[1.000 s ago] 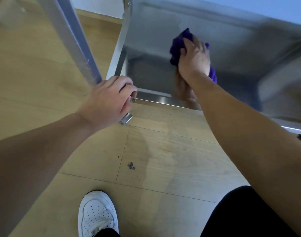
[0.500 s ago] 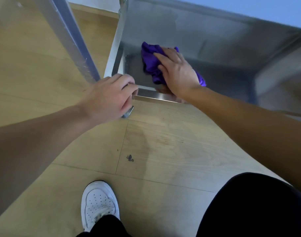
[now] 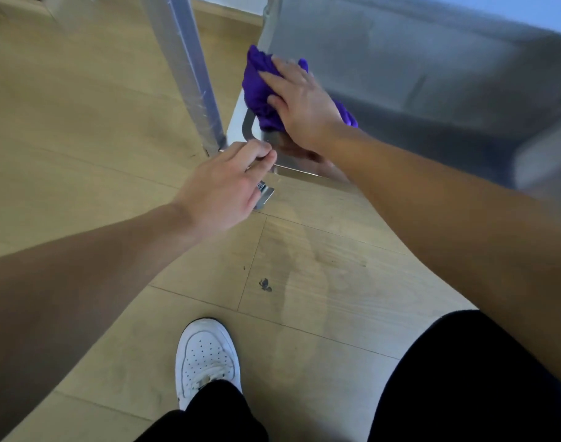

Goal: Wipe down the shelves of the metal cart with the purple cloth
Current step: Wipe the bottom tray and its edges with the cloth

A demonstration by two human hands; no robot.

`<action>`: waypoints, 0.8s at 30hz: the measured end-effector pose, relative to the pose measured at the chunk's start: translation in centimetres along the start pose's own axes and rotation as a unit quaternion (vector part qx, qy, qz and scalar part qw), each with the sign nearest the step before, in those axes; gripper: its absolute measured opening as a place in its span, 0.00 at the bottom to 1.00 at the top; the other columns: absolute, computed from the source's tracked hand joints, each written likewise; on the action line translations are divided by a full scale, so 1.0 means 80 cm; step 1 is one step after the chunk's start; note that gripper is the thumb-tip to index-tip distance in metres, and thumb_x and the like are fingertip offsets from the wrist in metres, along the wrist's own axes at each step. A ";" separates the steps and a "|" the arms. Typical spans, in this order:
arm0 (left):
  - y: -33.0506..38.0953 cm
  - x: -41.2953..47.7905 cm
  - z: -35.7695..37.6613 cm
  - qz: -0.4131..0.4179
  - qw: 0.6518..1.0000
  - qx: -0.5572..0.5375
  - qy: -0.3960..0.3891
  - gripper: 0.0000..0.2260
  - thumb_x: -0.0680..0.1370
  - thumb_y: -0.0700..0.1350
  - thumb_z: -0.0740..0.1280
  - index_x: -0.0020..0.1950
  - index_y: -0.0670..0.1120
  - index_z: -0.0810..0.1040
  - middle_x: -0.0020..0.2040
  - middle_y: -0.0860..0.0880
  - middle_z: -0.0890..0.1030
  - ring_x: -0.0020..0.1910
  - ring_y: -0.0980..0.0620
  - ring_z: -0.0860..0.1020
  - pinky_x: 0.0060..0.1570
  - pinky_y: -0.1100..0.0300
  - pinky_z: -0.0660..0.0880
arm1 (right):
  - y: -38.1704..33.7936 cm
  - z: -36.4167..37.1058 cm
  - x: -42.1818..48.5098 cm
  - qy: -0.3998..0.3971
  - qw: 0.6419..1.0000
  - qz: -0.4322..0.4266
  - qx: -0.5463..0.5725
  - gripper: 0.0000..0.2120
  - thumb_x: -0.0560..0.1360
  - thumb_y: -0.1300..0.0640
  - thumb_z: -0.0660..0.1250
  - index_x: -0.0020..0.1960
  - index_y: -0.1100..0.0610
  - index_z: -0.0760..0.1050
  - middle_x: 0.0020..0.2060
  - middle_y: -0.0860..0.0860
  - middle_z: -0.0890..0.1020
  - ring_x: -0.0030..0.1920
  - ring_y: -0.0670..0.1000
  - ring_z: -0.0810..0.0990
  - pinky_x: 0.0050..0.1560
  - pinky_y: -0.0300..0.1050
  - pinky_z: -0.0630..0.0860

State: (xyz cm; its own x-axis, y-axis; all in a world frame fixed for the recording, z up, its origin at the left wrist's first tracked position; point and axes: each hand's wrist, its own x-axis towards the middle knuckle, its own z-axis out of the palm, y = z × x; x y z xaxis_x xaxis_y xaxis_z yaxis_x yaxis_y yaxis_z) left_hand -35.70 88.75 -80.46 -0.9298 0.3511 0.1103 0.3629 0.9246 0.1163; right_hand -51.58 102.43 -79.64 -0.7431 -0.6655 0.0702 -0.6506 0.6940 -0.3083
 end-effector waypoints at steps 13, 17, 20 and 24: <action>0.017 0.024 -0.010 -0.030 0.999 0.036 0.027 0.20 0.72 0.45 0.53 0.56 0.39 0.77 0.52 0.43 0.74 0.49 0.44 0.74 0.38 0.48 0.77 | 0.001 0.007 -0.044 -0.022 1.000 0.015 0.007 0.20 0.84 0.54 0.51 0.76 0.51 0.61 0.78 0.51 0.58 0.78 0.54 0.52 0.78 0.52 0.49; 0.030 0.047 -0.015 0.016 0.998 0.024 0.055 0.15 0.73 0.43 0.54 0.49 0.42 0.79 0.51 0.45 0.76 0.49 0.46 0.75 0.37 0.52 0.75 | 0.024 -0.005 -0.076 -0.029 1.000 -0.002 -0.008 0.21 0.84 0.54 0.51 0.77 0.52 0.61 0.77 0.54 0.59 0.78 0.57 0.54 0.77 0.53 0.51; 0.051 0.071 -0.010 0.071 0.996 0.011 0.055 0.13 0.74 0.42 0.56 0.48 0.44 0.80 0.51 0.46 0.76 0.49 0.46 0.75 0.37 0.52 0.75 | 0.053 -0.017 -0.108 -0.028 0.999 0.016 -0.012 0.21 0.83 0.54 0.51 0.76 0.53 0.63 0.76 0.55 0.62 0.77 0.59 0.56 0.76 0.57 0.55; 0.088 0.106 0.001 0.136 0.988 0.010 0.066 0.11 0.75 0.42 0.57 0.46 0.45 0.79 0.50 0.48 0.77 0.48 0.48 0.75 0.40 0.57 0.71 | 0.095 -0.032 -0.156 -0.023 0.998 0.056 -0.018 0.23 0.82 0.52 0.48 0.75 0.53 0.65 0.76 0.56 0.63 0.76 0.60 0.59 0.75 0.59 0.58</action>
State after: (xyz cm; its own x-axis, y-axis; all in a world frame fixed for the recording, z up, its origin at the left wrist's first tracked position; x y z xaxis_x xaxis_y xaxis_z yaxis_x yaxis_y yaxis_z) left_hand -41.03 98.22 -78.76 -0.7818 0.5652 0.2634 0.5952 0.8023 0.0448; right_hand -47.62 116.69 -80.44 -0.8038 -0.5949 -0.0058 -0.5701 0.7730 -0.2782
